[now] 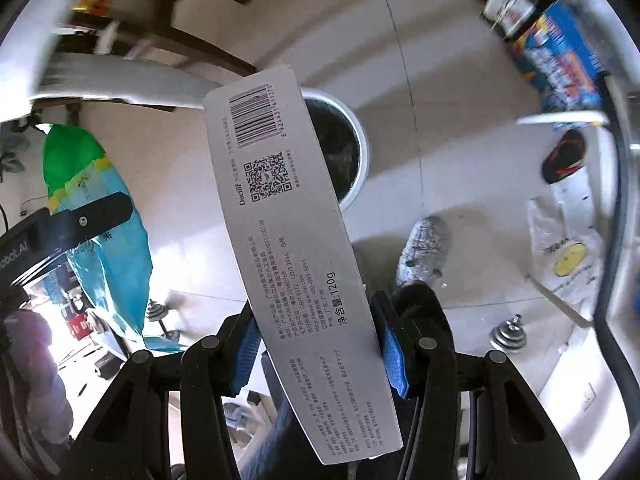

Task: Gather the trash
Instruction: 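Carry the rice bag and receipt strip over the white trash bin and release both, then move both tools back up toward the table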

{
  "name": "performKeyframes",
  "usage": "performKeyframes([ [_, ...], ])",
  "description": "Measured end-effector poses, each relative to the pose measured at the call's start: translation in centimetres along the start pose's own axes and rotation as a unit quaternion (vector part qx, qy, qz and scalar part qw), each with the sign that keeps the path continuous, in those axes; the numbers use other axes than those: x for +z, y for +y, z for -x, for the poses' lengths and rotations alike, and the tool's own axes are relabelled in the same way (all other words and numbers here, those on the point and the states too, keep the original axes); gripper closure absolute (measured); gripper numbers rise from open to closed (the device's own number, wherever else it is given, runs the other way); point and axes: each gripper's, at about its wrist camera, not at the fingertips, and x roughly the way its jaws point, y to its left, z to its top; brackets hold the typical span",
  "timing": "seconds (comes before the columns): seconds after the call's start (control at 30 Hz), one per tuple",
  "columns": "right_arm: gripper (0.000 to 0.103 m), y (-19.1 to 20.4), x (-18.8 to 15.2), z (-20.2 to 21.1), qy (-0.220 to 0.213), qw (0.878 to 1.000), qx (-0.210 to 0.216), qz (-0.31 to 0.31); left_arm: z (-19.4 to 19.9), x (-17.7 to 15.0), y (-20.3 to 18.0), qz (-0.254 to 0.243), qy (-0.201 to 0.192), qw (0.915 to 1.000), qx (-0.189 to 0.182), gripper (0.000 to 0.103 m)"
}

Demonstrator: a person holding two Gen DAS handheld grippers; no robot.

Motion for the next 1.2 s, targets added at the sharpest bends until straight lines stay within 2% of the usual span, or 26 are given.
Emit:
performKeyframes([
  [0.17, 0.049, -1.5, 6.0, -10.0, 0.032, 0.999, 0.001, -0.004, -8.9, 3.1, 0.6, 0.000, 0.040, 0.9988, -0.028, 0.010],
  [0.3, 0.047, -1.7, 9.7, -16.1, 0.049, 0.999, -0.010, 0.011, -11.2, 3.8, 1.8, 0.015, 0.043, 0.9985, -0.032, 0.008],
  [0.33, 0.041, -1.7, 10.2, -17.0, 0.055, 0.998, -0.010, 0.011, -11.4, 3.7, 2.2, 0.022, 0.040, 0.9984, -0.032, 0.008],
  [0.37, 0.025, -1.7, 10.5, -18.0, 0.061, 0.998, -0.009, 0.011, -11.5, 3.7, 2.5, 0.026, 0.039, 0.9983, -0.035, 0.008],
  [0.43, 0.013, -1.6, 10.7, -18.6, 0.063, 0.998, -0.008, 0.016, -11.4, 3.3, 2.3, 0.036, 0.038, 0.9976, -0.044, 0.004],
  [0.5, 0.013, -1.5, 10.5, -18.5, 0.055, 0.998, -0.019, 0.025, -11.5, 3.2, 2.9, 0.043, 0.042, 0.9970, -0.049, 0.003],
  [0.57, 0.003, -1.5, 10.2, -18.0, 0.046, 0.998, -0.030, 0.026, -10.6, 2.8, 2.2, 0.034, 0.033, 0.9986, -0.026, 0.003],
  [0.67, 0.002, -1.1, 9.6, -16.9, 0.021, 0.997, -0.069, 0.038, -9.3, 2.3, 3.0, 0.015, 0.014, 0.9996, 0.017, 0.003],
  [0.73, 0.002, -0.8, 9.0, -16.3, 0.003, 0.995, -0.094, 0.045, -8.4, 1.6, 4.1, 0.015, 0.009, 0.9994, 0.029, 0.003],
  [0.9, 0.002, -0.5, 7.3, -13.7, -0.039, 0.988, -0.138, 0.053, -6.7, -0.2, 3.7, 0.014, -0.002, 0.9986, 0.052, 0.003],
  [1.03, 0.002, -0.4, 5.8, -11.5, -0.065, 0.986, -0.145, 0.045, -4.1, -2.0, 3.7, 0.010, -0.019, 0.9978, 0.064, 0.003],
  [1.2, 0.002, 1.3, 3.2, -6.5, -0.094, 0.984, -0.143, 0.047, -0.2, -3.8, 3.7, 0.011, -0.044, 0.9968, 0.067, 0.003],
])
